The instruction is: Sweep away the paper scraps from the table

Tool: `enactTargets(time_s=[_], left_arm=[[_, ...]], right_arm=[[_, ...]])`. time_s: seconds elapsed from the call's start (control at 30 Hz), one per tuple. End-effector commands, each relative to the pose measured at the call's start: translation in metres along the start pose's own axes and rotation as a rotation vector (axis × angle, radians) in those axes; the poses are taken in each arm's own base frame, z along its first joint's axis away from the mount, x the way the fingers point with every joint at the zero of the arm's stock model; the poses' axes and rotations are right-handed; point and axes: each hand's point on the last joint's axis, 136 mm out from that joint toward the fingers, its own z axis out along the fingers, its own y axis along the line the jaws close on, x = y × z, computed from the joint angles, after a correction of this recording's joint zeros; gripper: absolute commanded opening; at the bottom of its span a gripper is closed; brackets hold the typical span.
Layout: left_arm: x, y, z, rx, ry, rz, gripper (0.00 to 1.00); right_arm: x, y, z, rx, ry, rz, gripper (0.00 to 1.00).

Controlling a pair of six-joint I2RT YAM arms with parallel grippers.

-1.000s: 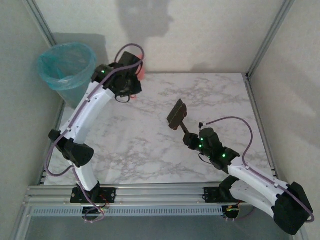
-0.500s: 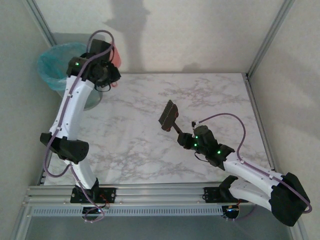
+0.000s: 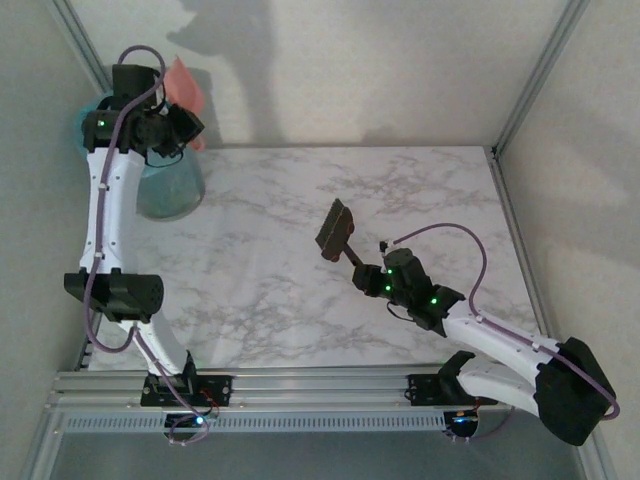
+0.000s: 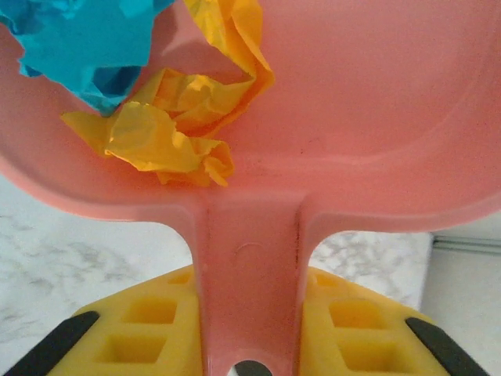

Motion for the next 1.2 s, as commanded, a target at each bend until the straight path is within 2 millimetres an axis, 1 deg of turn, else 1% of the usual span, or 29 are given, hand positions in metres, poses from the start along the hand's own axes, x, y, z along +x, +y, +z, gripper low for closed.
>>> enactTargets(time_s=[0.0, 0.13, 0.23, 0.37, 0.4, 0.43, 0.6, 0.7, 0.77, 0.93, 1.03, 1.1, 1.17], left_arm=[[-0.013, -0.023, -0.003, 0.168, -0.008, -0.055, 0.0], [-0.029, -0.018, 0.004, 0.254, 0.001, -0.14, 0.0], [-0.039, -0.02, 0.007, 0.326, 0.01, -0.18, 0.0], [-0.054, -0.021, 0.003, 0.419, -0.036, -0.221, 0.0], [-0.058, -0.021, 0.002, 0.449, -0.043, -0.237, 0.0], [-0.06, -0.019, 0.002, 0.477, -0.044, -0.253, 0.0], [-0.07, -0.008, 0.001, 0.55, -0.057, -0.322, 0.0], [-0.076, -0.003, -0.006, 0.608, -0.075, -0.353, 0.0], [-0.078, -0.001, -0.01, 0.624, -0.087, -0.355, 0.0], [-0.075, 0.006, -0.023, 0.683, -0.105, -0.355, 0.0], [-0.075, 0.017, -0.028, 0.714, -0.11, -0.386, 0.0], [-0.074, 0.03, -0.027, 0.72, -0.103, -0.429, 0.0], [-0.074, 0.038, -0.029, 0.748, -0.11, -0.462, 0.0]], right_arm=[[-0.015, 0.019, -0.002, -0.052, -0.038, -0.027, 0.0], [-0.015, 0.019, -0.002, -0.05, -0.038, -0.033, 0.0], [-0.016, 0.018, -0.003, -0.048, -0.041, -0.038, 0.0], [-0.016, 0.02, -0.003, -0.055, -0.041, -0.041, 0.0], [-0.011, 0.026, -0.003, -0.069, -0.027, -0.055, 0.0], [-0.01, 0.026, -0.002, -0.071, -0.025, -0.056, 0.0], [-0.01, 0.027, -0.001, -0.071, -0.021, -0.059, 0.0], [-0.01, 0.026, -0.001, -0.069, -0.023, -0.063, 0.0], [-0.01, 0.027, -0.001, -0.071, -0.023, -0.064, 0.0], [-0.009, 0.026, 0.0, -0.067, -0.018, -0.068, 0.0], [-0.009, 0.026, 0.001, -0.063, -0.019, -0.07, 0.0], [-0.008, 0.026, 0.002, -0.062, -0.015, -0.07, 0.0], [-0.008, 0.026, 0.003, -0.06, -0.014, -0.072, 0.0]])
